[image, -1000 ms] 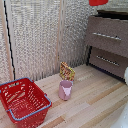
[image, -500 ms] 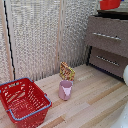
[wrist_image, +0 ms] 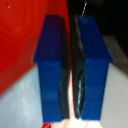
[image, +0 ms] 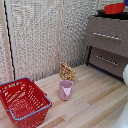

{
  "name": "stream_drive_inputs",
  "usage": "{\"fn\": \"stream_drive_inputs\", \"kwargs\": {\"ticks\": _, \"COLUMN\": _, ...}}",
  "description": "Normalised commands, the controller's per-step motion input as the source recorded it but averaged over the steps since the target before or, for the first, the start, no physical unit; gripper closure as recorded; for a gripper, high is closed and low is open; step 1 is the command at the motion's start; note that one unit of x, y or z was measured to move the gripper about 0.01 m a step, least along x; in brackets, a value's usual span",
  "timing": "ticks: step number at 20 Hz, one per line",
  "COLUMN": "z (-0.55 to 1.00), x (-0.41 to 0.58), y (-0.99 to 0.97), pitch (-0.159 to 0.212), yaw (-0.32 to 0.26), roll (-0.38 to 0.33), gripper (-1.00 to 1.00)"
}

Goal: Transport the gripper mindfully toward the orange-red bowl and clasp it to elevate with ease. Ensure your robot's arm aligns efficiently with the top drawer's opening. Carefully slide the orange-red bowl into the designated spot with precision. After confirmation, withdraw the gripper gently. Close the drawer smoothly by transitioning the gripper to its handle.

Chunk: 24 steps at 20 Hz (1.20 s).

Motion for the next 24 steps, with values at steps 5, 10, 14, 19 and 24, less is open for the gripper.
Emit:
{"fn": "stream_drive_inputs", "kwargs": {"ticks": 5, "z": 0.0, "x": 0.003, "y": 0.14, "pitch": 0.007, "yaw": 0.01, "roll": -0.031, "gripper": -1.0}}
{"fn": "stream_drive_inputs", "kwargs": {"ticks": 10, "z": 0.0, "x": 0.0, "y": 0.24, "pitch": -0.008, "yaw": -0.005, "roll": -0.054, "gripper": -1.0}}
{"fn": "stream_drive_inputs", "kwargs": {"ticks": 14, "z": 0.05, "x": 0.0, "y": 0.24, "pitch": -0.024, "yaw": 0.075, "roll": -0.081, "gripper": -1.0}}
{"fn": "stream_drive_inputs", "kwargs": {"ticks": 19, "z": 0.19, "x": 0.0, "y": 0.15, "pitch": -0.035, "yaw": 0.163, "roll": -0.154, "gripper": -1.0}}
{"fn": "stream_drive_inputs", "kwargs": {"ticks": 24, "z": 0.08, "x": 0.0, "y": 0.07, "pitch": 0.0, "yaw": 0.192, "roll": -0.202, "gripper": -1.0}}
